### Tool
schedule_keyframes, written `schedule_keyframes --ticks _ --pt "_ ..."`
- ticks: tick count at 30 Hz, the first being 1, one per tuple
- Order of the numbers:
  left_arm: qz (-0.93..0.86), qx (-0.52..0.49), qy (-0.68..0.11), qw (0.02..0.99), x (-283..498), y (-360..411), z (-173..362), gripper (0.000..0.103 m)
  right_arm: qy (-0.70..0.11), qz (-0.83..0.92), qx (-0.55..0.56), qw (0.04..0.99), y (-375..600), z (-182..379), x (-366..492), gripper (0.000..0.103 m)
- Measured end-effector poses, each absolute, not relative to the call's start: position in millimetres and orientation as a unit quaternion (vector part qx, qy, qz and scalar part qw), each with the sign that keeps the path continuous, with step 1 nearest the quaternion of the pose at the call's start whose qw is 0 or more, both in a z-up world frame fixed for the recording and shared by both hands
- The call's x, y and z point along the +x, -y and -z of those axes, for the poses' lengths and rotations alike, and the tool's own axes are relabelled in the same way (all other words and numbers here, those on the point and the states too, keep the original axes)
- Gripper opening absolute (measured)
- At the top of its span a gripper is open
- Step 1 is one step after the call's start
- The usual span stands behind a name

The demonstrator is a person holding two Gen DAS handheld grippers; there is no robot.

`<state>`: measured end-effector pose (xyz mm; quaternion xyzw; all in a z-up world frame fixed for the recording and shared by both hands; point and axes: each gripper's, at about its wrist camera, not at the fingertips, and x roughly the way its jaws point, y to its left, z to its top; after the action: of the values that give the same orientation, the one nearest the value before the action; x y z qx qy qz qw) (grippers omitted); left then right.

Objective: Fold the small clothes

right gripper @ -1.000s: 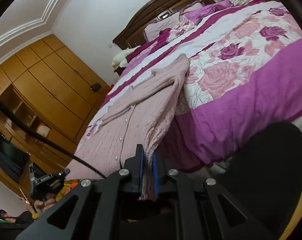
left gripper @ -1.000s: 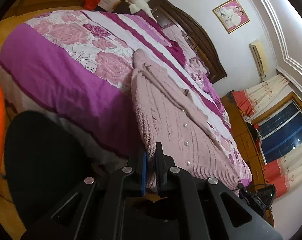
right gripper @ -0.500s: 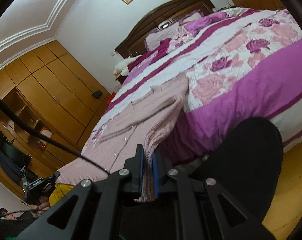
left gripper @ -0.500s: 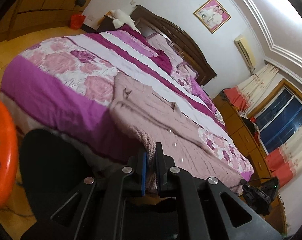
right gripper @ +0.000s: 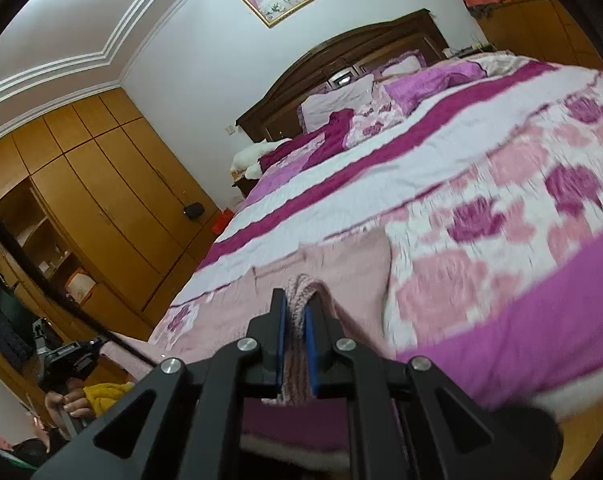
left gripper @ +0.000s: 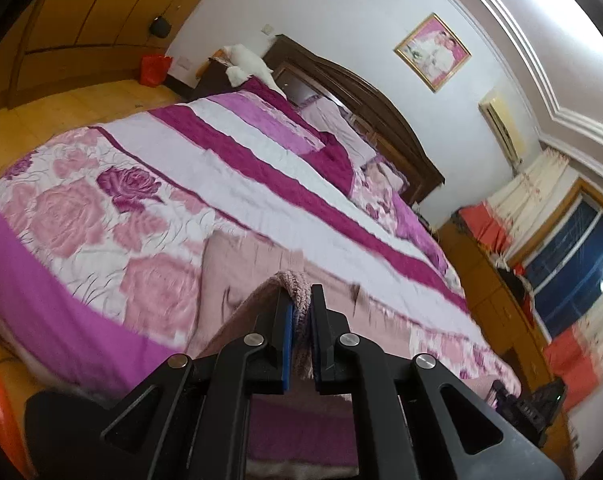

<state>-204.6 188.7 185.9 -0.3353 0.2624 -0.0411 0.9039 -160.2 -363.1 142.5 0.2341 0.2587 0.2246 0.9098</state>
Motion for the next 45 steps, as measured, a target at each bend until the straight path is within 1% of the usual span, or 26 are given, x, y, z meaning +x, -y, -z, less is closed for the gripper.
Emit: schedule_keyframes --ticks 5,9,16,20,25,28,29,30,31,32,33,34,35,40,45 --pt "0.026 -0.332 -0.284 0.899 -147 -197 -180 0.000 -0.270 -0.228 0.242 0.903 350 -142 -103 0.009" --pt "0.014 -0.311 -0.312 0.898 -99 -201 -168 0.000 -0.291 -0.220 0.225 0.903 334 -135 -54 0.009" --pt "-0.029 -0.293 -0.382 0.876 -14 -219 -120 0.000 -0.349 -0.196 0.226 0.888 327 -109 34 0.009" --pt "-0.041 -0.300 -0.418 0.857 18 -226 -91 0.000 -0.378 -0.200 0.216 0.878 325 -90 73 0.009" --pt "-0.044 -0.284 -0.430 0.856 41 -225 -77 0.000 -0.410 -0.202 0.210 0.864 321 -70 106 0.009" --pt "-0.017 -0.332 -0.400 0.854 49 -235 -74 0.000 -0.414 -0.198 0.218 0.861 323 -64 121 0.010" --pt "0.003 -0.362 -0.370 0.856 49 -241 -74 0.000 -0.412 -0.189 0.222 0.863 324 -63 126 0.016" --pt "0.011 -0.375 -0.348 0.859 47 -247 -76 0.004 -0.409 -0.166 0.213 0.872 324 -63 129 0.026" --pt "0.004 -0.375 -0.336 0.864 42 -251 -80 0.018 -0.407 -0.145 0.197 0.880 325 -64 131 0.060" --pt "-0.013 -0.371 -0.320 0.872 34 -256 -87 0.020 -0.399 -0.127 0.177 0.891 323 -66 129 0.088" --pt "-0.032 -0.368 -0.297 0.881 22 -261 -94 0.020 -0.389 -0.125 0.165 0.897 320 -69 125 0.091" --pt "-0.050 -0.365 -0.280 0.887 9 -265 -99 0.021 -0.380 -0.136 0.149 0.903 315 -73 119 0.091" --pt "-0.060 -0.357 -0.280 0.889 0 -265 -102 0.022 -0.380 -0.146 0.132 0.904 310 -75 114 0.091" --pt "-0.053 -0.325 -0.358 0.874 -32 -253 -90 0.023 -0.405 -0.145 0.032 0.902 272 -73 94 0.091" --pt "-0.046 -0.267 -0.414 0.869 -43 -214 -74 0.023 -0.427 -0.154 -0.041 0.890 240 -56 99 0.090"
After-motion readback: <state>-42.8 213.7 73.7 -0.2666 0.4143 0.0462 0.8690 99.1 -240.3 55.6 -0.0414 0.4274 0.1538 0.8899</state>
